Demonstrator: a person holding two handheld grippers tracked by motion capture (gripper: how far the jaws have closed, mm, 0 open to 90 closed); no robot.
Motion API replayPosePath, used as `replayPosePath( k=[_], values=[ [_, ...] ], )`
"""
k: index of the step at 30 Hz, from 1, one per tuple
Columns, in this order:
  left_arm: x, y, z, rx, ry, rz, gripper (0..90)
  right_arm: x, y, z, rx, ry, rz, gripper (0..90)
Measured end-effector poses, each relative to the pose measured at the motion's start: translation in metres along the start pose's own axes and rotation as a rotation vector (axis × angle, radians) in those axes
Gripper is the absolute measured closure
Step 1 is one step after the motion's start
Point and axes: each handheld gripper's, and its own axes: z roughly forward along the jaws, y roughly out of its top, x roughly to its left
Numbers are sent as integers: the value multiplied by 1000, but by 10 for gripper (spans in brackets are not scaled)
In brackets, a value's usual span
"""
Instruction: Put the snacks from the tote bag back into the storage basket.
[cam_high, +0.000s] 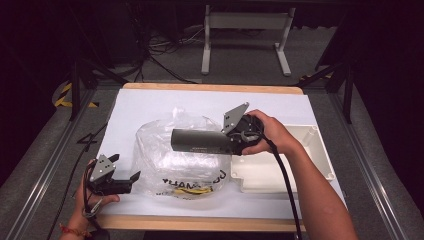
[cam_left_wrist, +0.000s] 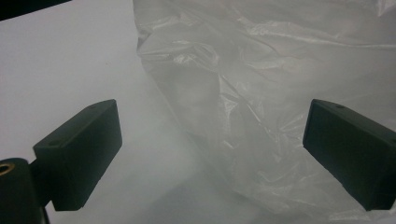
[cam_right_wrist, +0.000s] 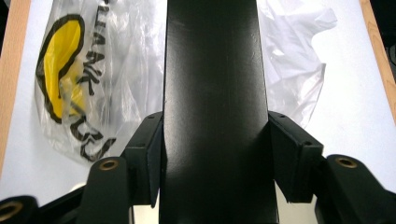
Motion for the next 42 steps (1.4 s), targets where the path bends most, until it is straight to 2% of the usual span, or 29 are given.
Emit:
replayPosePath(
  k=[6,11,16,26,31,42],
  values=[
    [0,0,0,2,1,-2,54,-2,-9,-11,8,-27,4,430],
    [0,0,0,4,2,-3,54,-6,-23,-26,-17,-56,33,430],
    [0,0,1,6,2,-1,55,-9,-35,-38,-16,-69,48,430],
    [0,0,1,7,3,-5,55,-9,-58,-56,22,-81,67,429],
    [0,0,1,10,4,-3,55,-9,-68,-65,16,-83,71,430],
    [0,0,1,10,5,-3,55,-7,-88,-74,35,-62,75,430]
  ],
)
